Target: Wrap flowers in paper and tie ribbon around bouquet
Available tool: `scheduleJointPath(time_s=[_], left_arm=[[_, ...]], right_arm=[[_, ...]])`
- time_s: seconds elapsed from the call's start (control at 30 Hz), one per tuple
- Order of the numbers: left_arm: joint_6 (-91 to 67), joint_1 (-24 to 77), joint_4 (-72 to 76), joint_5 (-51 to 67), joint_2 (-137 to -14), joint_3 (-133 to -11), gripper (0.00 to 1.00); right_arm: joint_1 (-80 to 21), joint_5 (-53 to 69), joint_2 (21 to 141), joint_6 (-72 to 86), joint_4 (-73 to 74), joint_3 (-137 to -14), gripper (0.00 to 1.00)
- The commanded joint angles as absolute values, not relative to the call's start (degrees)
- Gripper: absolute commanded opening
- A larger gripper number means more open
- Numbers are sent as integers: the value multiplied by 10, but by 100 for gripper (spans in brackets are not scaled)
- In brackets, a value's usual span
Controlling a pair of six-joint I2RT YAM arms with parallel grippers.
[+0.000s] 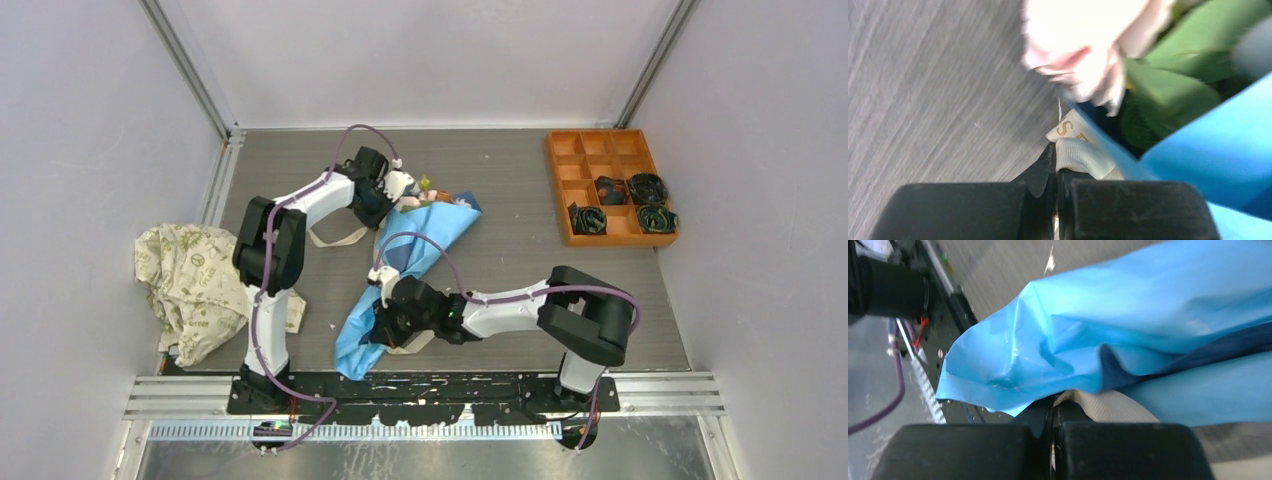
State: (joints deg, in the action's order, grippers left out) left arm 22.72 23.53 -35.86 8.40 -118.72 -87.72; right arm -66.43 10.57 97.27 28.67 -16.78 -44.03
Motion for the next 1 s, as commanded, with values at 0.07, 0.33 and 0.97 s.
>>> scheduleJointPath(time_s=[0.07,0.33,0.97], left_arm=[[199,213,-420,108,-1139,-890,0],[283,134,-322,-41,-994,-662,0],[431,-52,-142,-158,-984,-538,0]], right_arm=[[-581,3,852,274,-160,-415,1],[-469,-87,665,322,40,-314,1],[-99,69,562,415,75,-192,1]])
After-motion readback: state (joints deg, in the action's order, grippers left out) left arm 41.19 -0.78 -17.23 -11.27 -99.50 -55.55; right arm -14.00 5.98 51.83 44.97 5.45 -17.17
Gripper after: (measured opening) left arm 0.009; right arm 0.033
